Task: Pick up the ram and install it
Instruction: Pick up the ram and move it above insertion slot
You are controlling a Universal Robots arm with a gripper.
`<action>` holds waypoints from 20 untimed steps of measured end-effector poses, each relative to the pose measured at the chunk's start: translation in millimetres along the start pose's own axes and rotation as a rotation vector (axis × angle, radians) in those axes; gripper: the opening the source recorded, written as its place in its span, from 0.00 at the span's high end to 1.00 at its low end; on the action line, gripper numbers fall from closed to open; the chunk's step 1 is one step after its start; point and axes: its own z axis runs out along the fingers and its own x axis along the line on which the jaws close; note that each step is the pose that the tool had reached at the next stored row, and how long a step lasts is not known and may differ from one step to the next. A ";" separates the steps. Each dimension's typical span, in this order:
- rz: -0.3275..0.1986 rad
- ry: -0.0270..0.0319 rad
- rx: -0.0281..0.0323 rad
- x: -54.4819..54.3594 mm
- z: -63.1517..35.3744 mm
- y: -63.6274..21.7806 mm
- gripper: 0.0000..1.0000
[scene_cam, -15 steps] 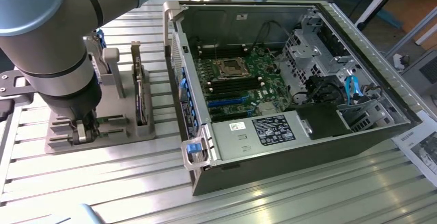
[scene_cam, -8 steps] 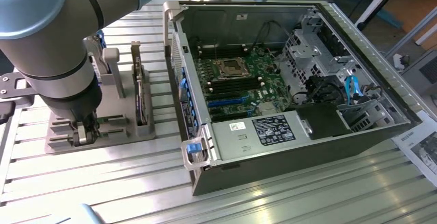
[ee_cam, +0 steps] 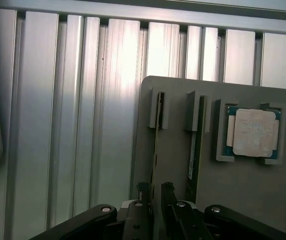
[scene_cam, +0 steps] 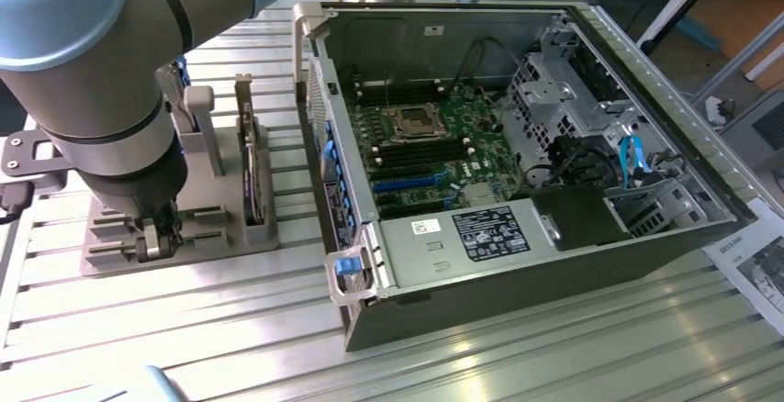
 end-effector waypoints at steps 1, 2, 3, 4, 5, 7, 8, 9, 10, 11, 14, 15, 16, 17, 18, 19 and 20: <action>0.000 0.0000 0.0000 0.0 0.0 -0.5 0.76; 0.000 0.0001 0.0000 0.0 0.0 -0.5 0.76; 0.000 0.0001 -0.0002 0.0 0.1 -0.5 0.76; 0.000 -0.0001 0.0001 0.1 1.3 -0.6 0.76; 0.000 0.0000 0.0000 0.2 2.4 -0.6 0.76; 0.000 0.0000 -0.0001 0.3 4.7 -0.9 0.76; 0.000 0.0001 -0.0002 0.3 5.0 -1.0 0.76; 0.000 0.0003 -0.0004 0.3 5.0 -1.0 0.76; 0.000 0.0003 -0.0003 0.4 5.1 -1.0 0.76; 0.000 0.0000 -0.0001 0.3 5.3 -1.1 0.76; 0.000 0.0001 -0.0001 0.4 5.7 -1.1 0.76; 0.000 0.0001 -0.0001 0.4 5.7 -1.1 0.76; 0.000 0.0001 -0.0001 0.4 5.7 -1.1 0.76; 0.000 0.0001 -0.0001 0.4 5.7 -1.1 0.76; 0.000 0.0000 0.0000 0.6 5.9 -1.1 0.76; 0.000 -0.0001 0.0000 0.9 5.9 -1.1 0.76; 0.000 -0.0001 0.0000 1.0 5.8 -1.1 0.76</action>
